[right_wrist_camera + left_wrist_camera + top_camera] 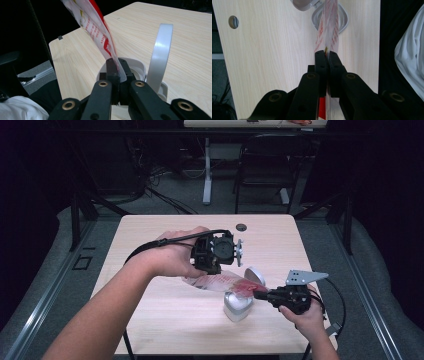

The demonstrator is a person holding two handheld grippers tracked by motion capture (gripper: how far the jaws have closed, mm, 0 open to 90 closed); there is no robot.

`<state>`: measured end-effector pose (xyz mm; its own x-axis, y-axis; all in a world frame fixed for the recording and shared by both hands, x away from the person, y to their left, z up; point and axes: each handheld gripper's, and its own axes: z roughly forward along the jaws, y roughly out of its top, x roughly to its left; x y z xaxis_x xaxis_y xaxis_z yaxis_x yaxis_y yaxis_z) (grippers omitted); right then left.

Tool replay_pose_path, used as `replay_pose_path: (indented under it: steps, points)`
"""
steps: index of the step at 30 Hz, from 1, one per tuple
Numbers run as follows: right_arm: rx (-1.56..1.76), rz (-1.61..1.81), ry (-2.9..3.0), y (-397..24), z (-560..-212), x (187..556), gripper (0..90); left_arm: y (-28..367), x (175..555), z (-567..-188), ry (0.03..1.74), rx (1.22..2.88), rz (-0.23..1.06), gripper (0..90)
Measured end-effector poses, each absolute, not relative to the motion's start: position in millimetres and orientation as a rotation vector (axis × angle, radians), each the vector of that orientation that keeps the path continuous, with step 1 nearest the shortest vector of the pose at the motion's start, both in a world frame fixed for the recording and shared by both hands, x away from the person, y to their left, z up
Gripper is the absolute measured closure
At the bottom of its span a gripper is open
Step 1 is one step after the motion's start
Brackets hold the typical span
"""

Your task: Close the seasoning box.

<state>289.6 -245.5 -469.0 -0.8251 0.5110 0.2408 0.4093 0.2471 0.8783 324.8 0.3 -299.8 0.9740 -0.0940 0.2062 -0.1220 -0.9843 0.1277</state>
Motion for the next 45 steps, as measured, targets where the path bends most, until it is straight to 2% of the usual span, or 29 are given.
replay_pose_path:
  steps: [24, 34, 45]
  points:
    - [0.862, 1.642, 2.377, -237.7, -464.5, 286.6, 89.7, 25.5, 330.4, -320.0, -0.096, 2.940, 0.254, 88.3]
    - [0.881, 1.699, 2.346, -240.0, -469.9, 289.7, 84.1, 33.9, 333.7, -329.4, -0.071, 2.934, 0.243, 88.9]
    - [0.898, 1.695, 2.371, -238.6, -479.7, 293.7, 81.7, 37.9, 335.5, -333.2, -0.063, 2.926, 0.230, 89.0]
